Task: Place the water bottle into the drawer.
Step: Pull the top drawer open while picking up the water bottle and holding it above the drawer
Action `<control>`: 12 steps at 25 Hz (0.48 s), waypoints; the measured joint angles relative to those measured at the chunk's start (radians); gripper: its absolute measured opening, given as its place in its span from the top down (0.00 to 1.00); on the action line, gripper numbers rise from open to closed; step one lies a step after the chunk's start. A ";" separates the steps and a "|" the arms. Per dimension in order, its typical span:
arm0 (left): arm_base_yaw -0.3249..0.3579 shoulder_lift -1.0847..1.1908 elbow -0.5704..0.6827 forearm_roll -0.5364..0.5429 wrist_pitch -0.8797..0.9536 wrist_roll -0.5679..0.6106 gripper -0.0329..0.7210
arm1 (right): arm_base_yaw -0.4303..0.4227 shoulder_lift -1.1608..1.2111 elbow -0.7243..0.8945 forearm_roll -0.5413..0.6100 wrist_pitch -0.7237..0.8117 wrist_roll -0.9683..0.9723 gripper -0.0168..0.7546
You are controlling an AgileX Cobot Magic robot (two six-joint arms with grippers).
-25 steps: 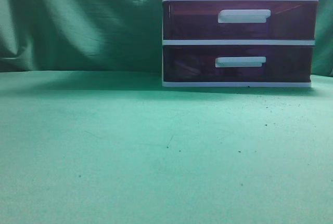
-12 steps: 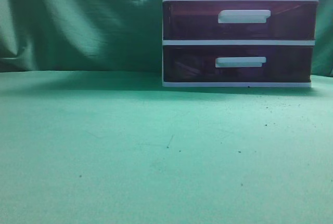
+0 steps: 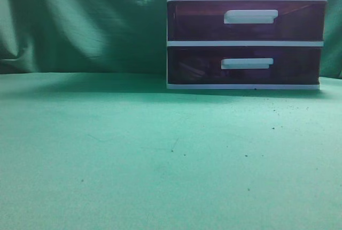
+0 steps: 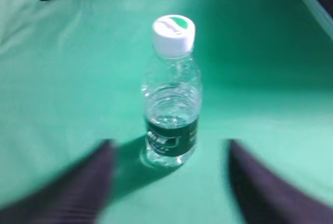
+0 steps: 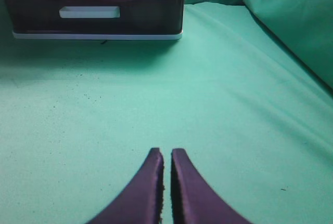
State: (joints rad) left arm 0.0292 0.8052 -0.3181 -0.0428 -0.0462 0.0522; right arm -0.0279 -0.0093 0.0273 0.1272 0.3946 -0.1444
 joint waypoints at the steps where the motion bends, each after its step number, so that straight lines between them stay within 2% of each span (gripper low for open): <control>1: -0.010 0.027 -0.010 0.005 -0.010 0.000 0.40 | 0.000 0.000 0.000 0.000 0.000 0.000 0.98; 2: -0.020 0.058 -0.019 0.009 -0.026 0.000 0.26 | 0.000 0.000 0.000 0.000 0.000 0.000 0.98; 3: -0.030 0.091 -0.028 0.012 -0.047 0.000 0.17 | 0.000 0.000 0.000 0.000 0.000 0.000 0.98; 5: -0.045 0.157 -0.044 0.021 -0.097 -0.002 0.09 | 0.000 0.000 0.000 0.000 0.000 0.000 0.98; 12: -0.048 0.417 -0.101 -0.011 -0.269 -0.002 0.11 | 0.000 0.000 0.000 0.000 0.000 0.000 0.98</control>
State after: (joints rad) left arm -0.0184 1.2217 -0.4194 -0.0536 -0.3149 0.0499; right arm -0.0279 -0.0093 0.0273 0.1272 0.3946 -0.1444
